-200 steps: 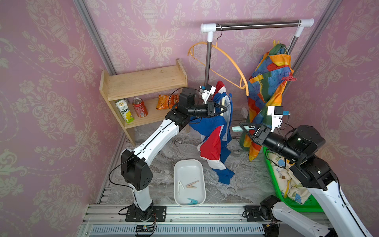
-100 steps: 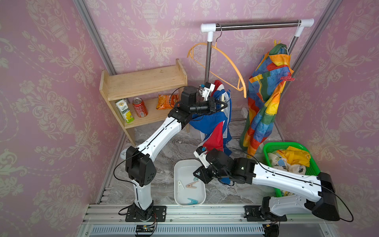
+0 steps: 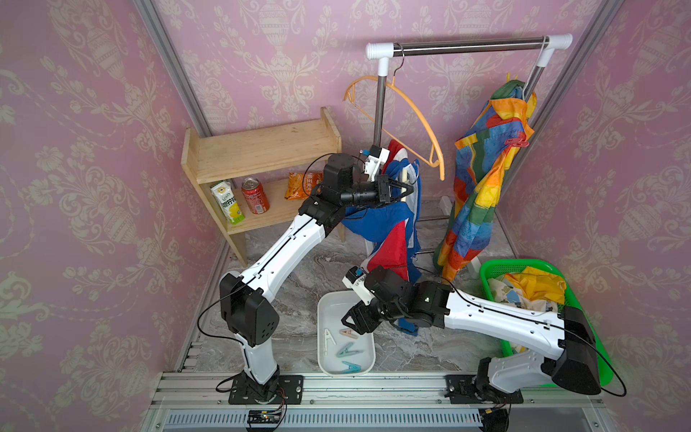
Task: Remove the clothespins securing jackets to the hanger
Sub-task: Place the clothespin in the storage box, then remove the jacket from the hanger.
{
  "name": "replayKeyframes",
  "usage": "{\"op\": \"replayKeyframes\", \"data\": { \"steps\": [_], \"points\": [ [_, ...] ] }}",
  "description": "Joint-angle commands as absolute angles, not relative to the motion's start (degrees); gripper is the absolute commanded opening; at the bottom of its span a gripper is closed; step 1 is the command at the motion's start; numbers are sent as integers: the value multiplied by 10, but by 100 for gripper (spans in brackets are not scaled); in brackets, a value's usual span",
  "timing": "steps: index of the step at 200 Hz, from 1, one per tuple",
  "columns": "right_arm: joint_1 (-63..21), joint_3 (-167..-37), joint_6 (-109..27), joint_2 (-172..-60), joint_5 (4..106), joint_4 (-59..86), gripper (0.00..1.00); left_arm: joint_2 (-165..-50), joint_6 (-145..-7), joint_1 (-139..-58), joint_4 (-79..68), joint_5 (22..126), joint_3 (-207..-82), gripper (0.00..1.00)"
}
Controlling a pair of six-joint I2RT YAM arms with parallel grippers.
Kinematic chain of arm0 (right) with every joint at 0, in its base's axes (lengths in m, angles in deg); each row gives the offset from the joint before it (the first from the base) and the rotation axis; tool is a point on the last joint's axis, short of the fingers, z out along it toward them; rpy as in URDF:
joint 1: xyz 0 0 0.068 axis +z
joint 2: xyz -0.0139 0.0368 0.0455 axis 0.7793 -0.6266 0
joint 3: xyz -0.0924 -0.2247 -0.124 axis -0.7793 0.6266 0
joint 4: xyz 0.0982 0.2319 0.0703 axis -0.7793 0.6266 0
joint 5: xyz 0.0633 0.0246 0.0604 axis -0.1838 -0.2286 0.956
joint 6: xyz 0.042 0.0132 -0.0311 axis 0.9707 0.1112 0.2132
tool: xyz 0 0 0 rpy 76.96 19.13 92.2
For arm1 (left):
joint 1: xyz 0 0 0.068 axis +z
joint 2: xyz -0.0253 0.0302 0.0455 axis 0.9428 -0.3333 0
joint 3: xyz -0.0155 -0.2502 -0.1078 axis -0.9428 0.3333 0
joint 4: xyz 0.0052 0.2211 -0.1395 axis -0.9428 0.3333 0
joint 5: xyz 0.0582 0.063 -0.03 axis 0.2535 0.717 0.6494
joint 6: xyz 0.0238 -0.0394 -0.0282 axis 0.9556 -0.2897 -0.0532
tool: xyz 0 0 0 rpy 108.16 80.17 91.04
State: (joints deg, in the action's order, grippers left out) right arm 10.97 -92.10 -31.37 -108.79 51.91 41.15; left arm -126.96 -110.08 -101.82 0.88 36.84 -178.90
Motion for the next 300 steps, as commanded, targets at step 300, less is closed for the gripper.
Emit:
{"op": "replayKeyframes", "data": {
  "steps": [300],
  "points": [
    [-144, -1068, -464, -947, 248, 312, 80, -1147, -1074, -1066, 4, 224, -1715, 0]
  ]
}}
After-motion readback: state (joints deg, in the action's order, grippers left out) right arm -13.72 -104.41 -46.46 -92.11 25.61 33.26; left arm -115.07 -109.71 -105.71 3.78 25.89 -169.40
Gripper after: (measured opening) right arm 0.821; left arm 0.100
